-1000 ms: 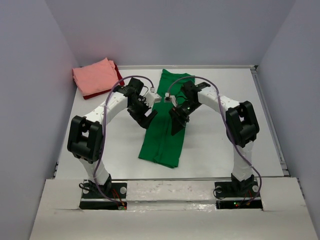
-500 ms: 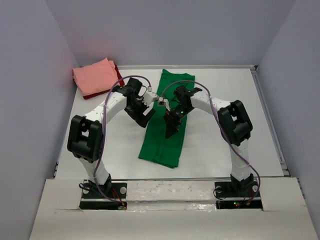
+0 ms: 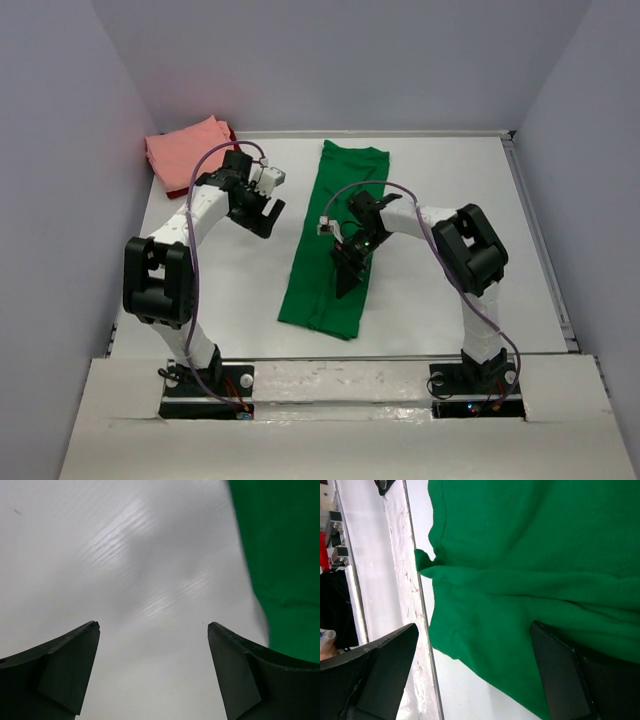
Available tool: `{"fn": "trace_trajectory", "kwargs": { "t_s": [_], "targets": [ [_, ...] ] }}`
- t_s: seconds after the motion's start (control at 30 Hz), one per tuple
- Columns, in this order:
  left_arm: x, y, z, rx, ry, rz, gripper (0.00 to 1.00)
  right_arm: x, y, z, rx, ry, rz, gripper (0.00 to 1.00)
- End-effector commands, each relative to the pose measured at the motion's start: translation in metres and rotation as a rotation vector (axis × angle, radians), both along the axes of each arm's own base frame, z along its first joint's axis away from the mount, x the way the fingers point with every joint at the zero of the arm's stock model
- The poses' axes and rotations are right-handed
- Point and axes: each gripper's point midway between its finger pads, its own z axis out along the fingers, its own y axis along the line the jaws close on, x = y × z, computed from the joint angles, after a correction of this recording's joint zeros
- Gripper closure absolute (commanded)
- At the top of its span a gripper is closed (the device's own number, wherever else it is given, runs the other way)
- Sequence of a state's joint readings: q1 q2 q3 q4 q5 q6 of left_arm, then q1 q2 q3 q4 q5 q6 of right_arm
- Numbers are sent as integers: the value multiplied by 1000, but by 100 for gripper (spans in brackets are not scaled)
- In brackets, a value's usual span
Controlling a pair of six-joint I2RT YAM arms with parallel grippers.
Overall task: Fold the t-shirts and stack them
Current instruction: Rotate the tshirt 90 degrees
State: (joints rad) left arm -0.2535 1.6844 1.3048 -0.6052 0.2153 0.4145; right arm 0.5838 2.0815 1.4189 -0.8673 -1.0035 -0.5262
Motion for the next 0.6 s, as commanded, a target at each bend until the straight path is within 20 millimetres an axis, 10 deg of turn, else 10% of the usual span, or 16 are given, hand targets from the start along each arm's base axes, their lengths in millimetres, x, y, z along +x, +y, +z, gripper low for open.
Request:
{"fn": "trace_trajectory", "kwargs": {
  "t_s": [0.0, 0.57],
  "targets": [
    [6, 20, 14, -2, -56, 87, 1, -1, -5, 2, -18, -60, 4, 0],
    [4, 37, 42, -18, -98, 100, 1, -1, -50, -14, -242, -146, -12, 0]
  ]
}}
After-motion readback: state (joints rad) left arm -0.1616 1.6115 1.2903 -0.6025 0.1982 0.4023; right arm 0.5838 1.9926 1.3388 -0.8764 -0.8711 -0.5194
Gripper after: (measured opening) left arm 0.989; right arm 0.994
